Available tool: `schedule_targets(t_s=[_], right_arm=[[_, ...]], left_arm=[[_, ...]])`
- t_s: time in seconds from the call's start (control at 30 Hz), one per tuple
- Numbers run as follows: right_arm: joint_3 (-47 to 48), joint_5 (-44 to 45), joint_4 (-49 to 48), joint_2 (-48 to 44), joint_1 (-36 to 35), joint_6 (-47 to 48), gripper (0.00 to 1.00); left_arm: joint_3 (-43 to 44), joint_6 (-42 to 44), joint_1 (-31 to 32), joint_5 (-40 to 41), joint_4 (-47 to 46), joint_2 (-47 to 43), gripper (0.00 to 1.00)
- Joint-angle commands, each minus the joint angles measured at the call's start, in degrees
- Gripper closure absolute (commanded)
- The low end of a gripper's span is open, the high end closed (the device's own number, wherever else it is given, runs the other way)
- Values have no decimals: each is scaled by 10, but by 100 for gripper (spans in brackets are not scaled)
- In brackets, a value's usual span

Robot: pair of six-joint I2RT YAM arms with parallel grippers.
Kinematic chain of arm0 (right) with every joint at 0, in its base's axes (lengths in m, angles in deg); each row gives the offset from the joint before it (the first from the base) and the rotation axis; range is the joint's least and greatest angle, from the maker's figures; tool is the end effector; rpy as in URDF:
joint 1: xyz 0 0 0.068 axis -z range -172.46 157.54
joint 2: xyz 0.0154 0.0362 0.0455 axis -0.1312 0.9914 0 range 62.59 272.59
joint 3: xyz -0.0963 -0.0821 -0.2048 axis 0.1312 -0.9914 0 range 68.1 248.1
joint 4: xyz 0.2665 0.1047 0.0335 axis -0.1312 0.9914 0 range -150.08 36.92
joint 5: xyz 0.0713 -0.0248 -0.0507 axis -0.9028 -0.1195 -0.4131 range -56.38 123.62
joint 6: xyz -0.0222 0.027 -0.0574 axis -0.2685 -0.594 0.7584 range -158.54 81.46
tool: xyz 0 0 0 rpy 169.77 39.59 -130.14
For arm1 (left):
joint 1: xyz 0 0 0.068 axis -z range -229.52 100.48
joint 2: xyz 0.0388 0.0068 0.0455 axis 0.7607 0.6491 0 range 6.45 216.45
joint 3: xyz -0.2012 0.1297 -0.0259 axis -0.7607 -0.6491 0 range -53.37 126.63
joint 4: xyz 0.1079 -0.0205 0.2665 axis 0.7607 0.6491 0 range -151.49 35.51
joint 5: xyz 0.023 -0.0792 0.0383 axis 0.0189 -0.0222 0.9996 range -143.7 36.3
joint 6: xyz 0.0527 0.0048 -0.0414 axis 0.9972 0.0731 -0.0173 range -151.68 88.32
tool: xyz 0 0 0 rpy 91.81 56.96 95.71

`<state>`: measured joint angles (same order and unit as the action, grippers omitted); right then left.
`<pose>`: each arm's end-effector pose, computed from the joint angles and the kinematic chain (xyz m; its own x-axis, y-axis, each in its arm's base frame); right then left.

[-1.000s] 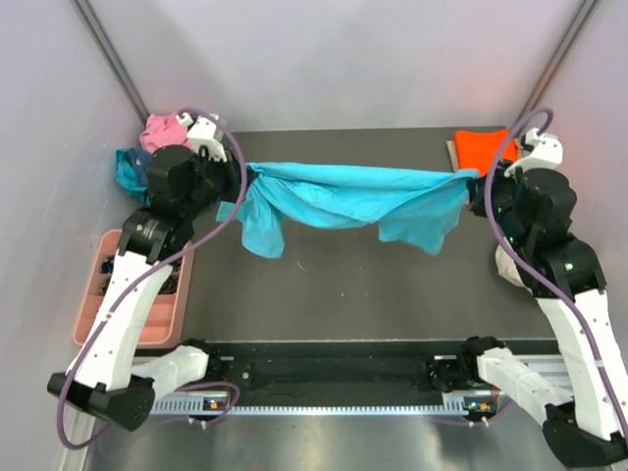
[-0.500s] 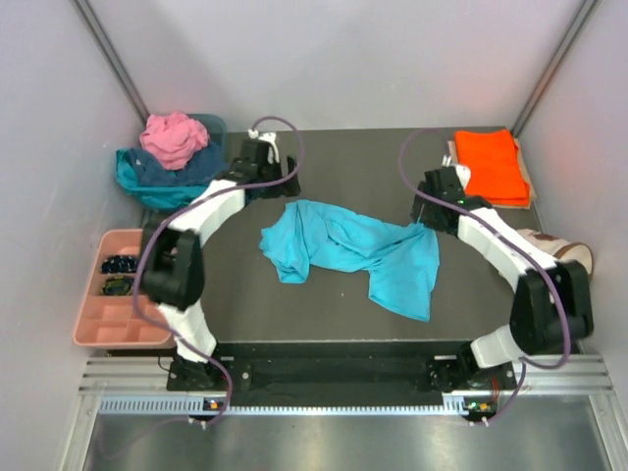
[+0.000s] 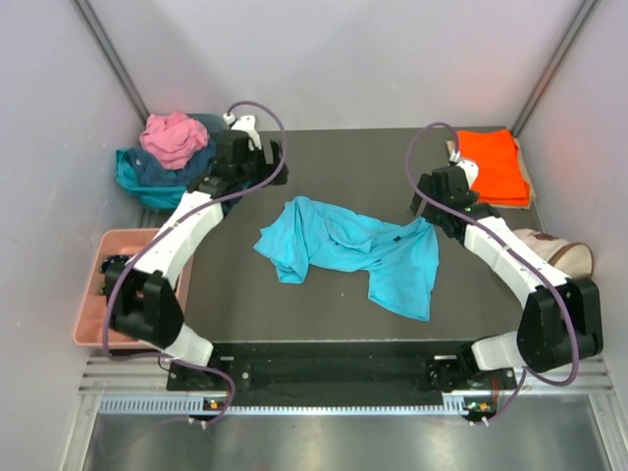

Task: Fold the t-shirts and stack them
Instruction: Flatten the tshirt out

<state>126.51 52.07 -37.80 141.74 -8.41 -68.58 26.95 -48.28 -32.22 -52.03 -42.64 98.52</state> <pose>0.3362 0.0784 0.2141 -0.5870 0.3261 -0.7410 0.2954 0.9385 0.1789 0.3996 -0.1230 0.2821 -0.5438 -0.1296 -0.8291 0.1230 0.9650 -0.2316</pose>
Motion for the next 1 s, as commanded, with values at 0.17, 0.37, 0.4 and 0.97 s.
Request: schedule_targets(t_s=[0.17, 0.37, 0.4, 0.97], right_arm=[[-65, -31, -21, -27, -3, -10, 9], [-99, -18, -8, -40, -29, -13, 9], [-99, -20, -1, -38, -30, -17, 10], [-232, -3, 139, -197, -148, -166, 19]], left_arm=[[-232, -103, 19, -66, -99, -152, 1], [-283, -130, 47, -71, -113, -179, 1], [-285, -132, 49, -72, -107, -175, 1], [-281, -123, 66, -82, -123, -146, 1]])
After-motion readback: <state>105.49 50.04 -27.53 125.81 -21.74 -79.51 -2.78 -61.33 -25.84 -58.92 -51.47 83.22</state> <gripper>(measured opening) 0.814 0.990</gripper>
